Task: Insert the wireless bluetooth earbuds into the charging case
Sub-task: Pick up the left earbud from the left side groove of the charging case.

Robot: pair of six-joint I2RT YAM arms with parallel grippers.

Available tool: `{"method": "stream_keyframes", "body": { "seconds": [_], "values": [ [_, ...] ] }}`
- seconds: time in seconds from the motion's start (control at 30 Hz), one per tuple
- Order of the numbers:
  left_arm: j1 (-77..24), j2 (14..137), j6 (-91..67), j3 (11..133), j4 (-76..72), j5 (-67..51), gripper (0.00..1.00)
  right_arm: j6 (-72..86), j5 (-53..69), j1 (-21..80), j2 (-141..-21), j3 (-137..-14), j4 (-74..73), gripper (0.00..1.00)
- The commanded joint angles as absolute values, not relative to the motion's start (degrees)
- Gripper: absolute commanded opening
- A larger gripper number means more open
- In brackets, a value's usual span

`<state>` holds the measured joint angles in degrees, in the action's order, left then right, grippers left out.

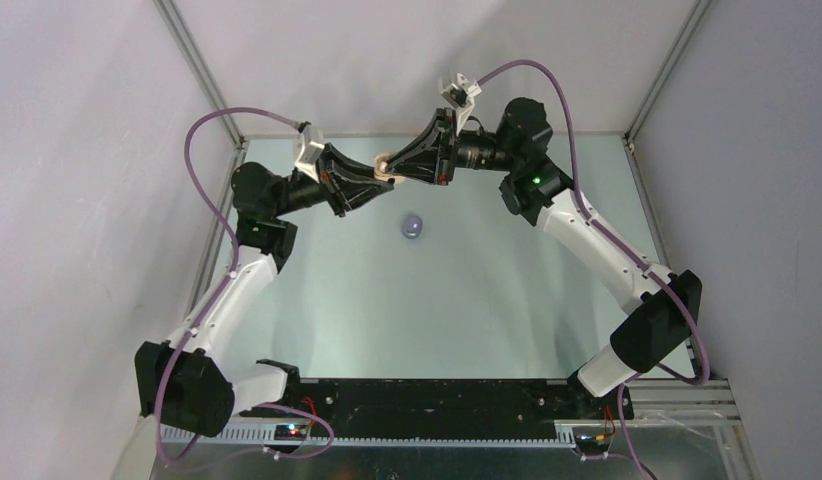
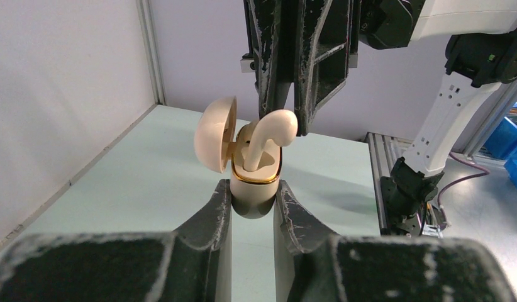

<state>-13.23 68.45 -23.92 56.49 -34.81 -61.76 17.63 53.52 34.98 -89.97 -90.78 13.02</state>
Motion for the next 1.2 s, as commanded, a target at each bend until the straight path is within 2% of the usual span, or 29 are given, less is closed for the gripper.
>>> {"method": "stream_keyframes", "body": {
  "seconds": [0.0, 0.33, 0.57, 0.67, 0.87, 1.17],
  "values": [
    [-13.50, 66.36, -23.01, 57.49, -37.25, -62.51, 0.00, 15.55, 52.36, 35.01, -88.29, -91.62, 11.04, 0.00],
    [-13.77, 65.77, -21.20, 56.78, -37.07, -64.18, 0.00, 12.88, 50.26, 35.90, -89.44, -93.33, 5.32, 0.00],
    [-13.95, 65.39, -20.01, 55.89, -37.17, -64.44, 0.00, 10.61, 44.37, 36.29, -89.55, -94.35, -1.63, 0.00],
    [-13.96, 65.49, -19.87, 55.73, -37.40, -64.37, 0.00, 10.07, 42.30, 36.51, -89.25, -95.09, -3.73, 0.08],
    [-13.89, 65.65, -20.45, 55.54, -37.89, -63.70, 0.00, 9.00, 41.61, 36.46, -87.78, -96.09, -4.92, 0.17],
    [-13.83, 65.48, -20.99, 55.05, -37.99, -63.12, 0.00, 7.00, 41.57, 36.28, -85.13, -96.66, -4.37, 0.24]
  ]
}}
